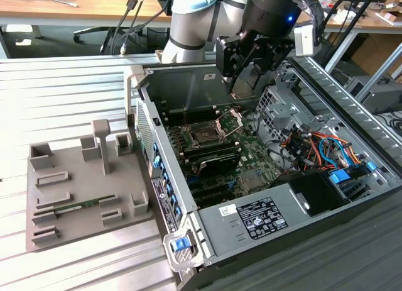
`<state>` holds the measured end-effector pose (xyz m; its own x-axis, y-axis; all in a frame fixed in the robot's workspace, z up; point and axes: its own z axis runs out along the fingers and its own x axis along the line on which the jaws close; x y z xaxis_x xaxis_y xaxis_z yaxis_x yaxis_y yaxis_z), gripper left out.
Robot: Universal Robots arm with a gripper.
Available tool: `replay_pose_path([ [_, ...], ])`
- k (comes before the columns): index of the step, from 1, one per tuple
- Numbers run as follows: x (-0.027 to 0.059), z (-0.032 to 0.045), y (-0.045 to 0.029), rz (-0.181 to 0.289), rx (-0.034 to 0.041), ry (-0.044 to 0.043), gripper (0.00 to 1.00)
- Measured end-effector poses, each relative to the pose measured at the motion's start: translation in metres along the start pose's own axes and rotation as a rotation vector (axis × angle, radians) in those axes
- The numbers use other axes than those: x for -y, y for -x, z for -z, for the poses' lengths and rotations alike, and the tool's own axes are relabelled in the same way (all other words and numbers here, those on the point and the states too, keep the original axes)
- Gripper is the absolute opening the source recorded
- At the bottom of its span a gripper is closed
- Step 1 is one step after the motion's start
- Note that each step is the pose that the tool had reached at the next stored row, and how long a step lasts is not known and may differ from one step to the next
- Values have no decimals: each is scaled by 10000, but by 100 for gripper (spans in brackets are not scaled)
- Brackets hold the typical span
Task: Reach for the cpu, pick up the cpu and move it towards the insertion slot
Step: 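Pick up the cpu and move it towards the insertion slot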
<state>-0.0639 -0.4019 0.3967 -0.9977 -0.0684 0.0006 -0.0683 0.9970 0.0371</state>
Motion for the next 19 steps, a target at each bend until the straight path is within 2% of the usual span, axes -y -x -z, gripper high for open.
replay_pose_path([
  [7,6,0,91,-1,1,0,55],
  [19,14,-1,201,-1,0,1,55],
])
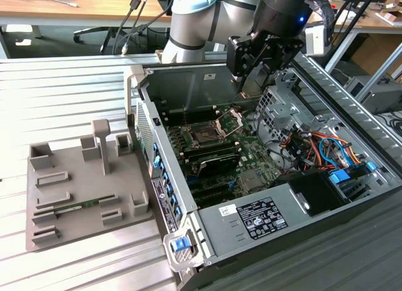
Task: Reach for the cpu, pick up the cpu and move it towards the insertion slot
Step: 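Pick up the cpu and move it towards the insertion slot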
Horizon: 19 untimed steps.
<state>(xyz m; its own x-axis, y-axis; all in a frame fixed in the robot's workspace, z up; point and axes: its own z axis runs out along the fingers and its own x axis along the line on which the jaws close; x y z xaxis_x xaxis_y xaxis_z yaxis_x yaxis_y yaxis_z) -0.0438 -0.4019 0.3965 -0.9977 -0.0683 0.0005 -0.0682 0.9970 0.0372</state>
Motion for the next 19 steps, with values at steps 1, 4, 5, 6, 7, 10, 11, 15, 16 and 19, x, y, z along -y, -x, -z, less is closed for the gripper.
replay_pose_path([
  [1,0,0,8,0,0,0,55],
  [4,3,0,42,0,0,0,55],
  [5,4,0,54,1,0,0,55],
  [6,5,0,68,0,0,0,55],
  [7,5,0,79,0,0,0,55],
  [10,8,0,116,0,0,0,55],
  [11,9,0,133,-1,0,0,55],
  [15,12,-1,171,0,0,0,55],
  [16,12,-1,177,0,0,0,55],
  [19,14,-1,199,0,0,-1,55],
])
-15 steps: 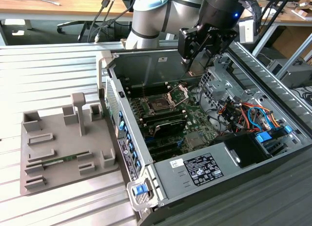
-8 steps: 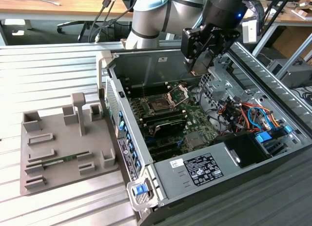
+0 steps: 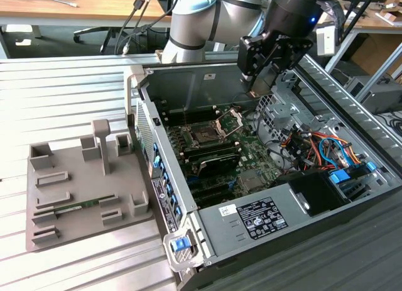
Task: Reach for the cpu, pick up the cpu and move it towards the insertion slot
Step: 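Pick up the cpu and move it towards the insertion slot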
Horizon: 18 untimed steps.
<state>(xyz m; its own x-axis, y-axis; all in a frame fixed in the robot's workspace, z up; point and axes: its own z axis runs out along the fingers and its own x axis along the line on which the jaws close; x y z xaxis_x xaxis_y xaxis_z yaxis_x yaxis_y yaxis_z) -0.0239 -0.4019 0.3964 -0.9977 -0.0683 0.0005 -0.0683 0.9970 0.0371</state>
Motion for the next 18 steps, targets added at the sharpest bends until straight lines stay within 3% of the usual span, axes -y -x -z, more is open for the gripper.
replay_pose_path([
  [18,0,-20,8,0,0,2,55],
])
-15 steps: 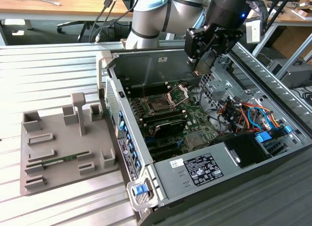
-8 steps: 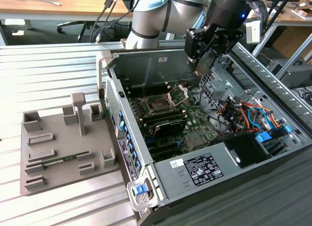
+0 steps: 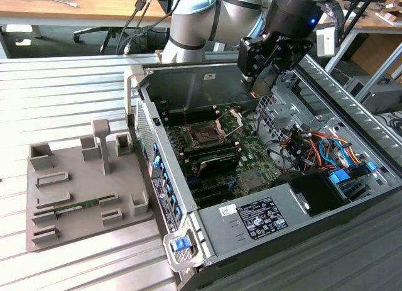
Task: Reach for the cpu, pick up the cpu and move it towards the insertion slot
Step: 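Pick up the cpu and move it towards the insertion slot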
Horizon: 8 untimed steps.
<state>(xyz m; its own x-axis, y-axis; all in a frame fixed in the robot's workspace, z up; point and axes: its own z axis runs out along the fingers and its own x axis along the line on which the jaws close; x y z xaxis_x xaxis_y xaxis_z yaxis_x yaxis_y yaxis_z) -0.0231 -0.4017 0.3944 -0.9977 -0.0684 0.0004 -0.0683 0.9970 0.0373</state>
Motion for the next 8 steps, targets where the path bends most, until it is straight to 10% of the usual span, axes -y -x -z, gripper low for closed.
replay_pose_path([
  [8,-35,-4,2,-1,-1,-2,55],
])
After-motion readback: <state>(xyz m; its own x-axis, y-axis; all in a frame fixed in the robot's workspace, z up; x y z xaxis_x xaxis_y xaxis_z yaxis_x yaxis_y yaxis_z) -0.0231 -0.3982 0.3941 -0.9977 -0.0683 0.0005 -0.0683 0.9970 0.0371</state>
